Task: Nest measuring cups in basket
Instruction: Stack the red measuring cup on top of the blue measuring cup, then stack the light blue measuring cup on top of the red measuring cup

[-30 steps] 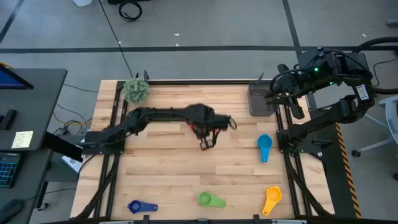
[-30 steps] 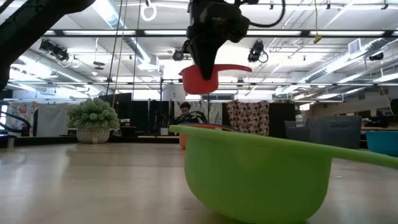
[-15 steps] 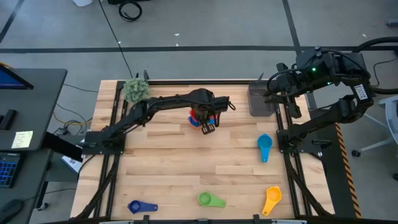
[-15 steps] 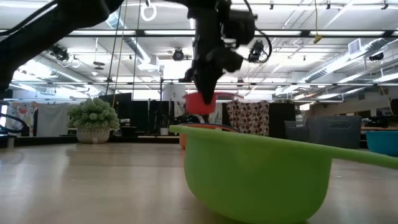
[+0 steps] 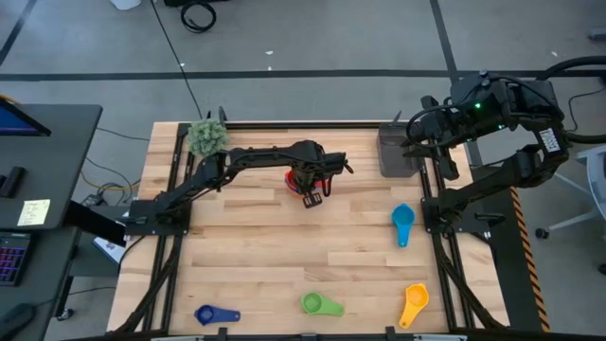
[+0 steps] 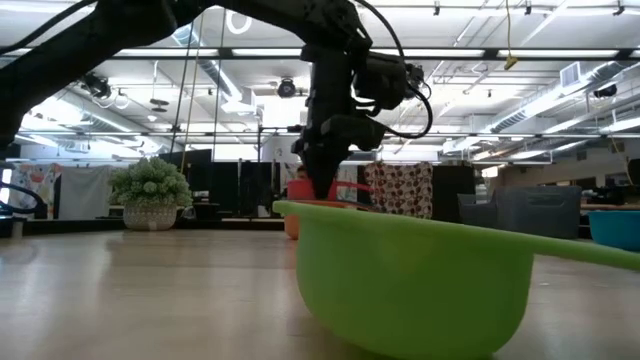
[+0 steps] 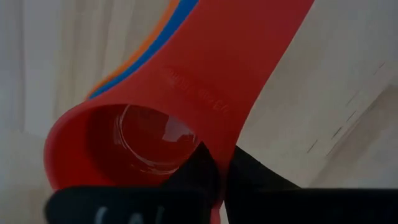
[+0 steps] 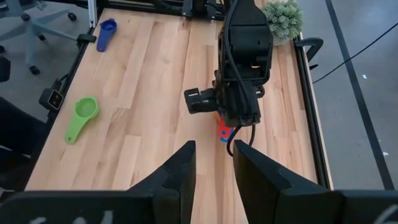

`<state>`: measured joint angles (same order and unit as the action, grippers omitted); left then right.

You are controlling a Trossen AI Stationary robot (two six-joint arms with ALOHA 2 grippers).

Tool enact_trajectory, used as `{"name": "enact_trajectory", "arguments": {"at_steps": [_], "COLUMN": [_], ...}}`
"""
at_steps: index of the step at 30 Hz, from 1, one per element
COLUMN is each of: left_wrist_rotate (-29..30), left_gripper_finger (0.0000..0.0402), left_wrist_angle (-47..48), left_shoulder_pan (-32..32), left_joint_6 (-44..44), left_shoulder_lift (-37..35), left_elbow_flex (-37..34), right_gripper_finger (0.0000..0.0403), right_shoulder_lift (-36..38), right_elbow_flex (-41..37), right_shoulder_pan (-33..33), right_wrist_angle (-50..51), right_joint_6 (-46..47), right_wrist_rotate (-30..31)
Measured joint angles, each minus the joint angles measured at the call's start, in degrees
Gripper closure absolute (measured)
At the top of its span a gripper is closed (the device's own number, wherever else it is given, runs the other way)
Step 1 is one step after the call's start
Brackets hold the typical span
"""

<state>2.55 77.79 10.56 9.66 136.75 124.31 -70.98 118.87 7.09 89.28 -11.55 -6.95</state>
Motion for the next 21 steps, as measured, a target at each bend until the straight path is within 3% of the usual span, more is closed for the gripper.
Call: {"name": "enact_trajectory", "arguments": {"at_steps": [7, 13, 21], "left_wrist_rotate": [0.30, 0.32, 0.01], "left_gripper_finger": [0.0305, 0.0297, 0.0295], "left_wrist_angle": [1.22, 3.88, 10.49], "left_shoulder_pan": [0.05, 0.06, 0.04], "left_joint_6": [0.12, 0.13, 3.24], "left_shoulder_lift": [0.09, 0.10, -6.26], "left_elbow_flex": [5.14, 10.66, 10.64], "right_gripper_finger": [0.0291, 0.0291, 0.0291], "right_shoulder_lift": [0.00, 0.00, 0.02], "right_elbow_flex": [0.00, 0.00, 0.00], "right_shoulder_pan": [0.00, 0.00, 0.05], "right_wrist_angle": [0.07, 0.76, 0.76], "right_joint_6": [-0.13, -0.17, 0.22], "right_wrist_rotate": [0.01, 0.01, 0.01]}}
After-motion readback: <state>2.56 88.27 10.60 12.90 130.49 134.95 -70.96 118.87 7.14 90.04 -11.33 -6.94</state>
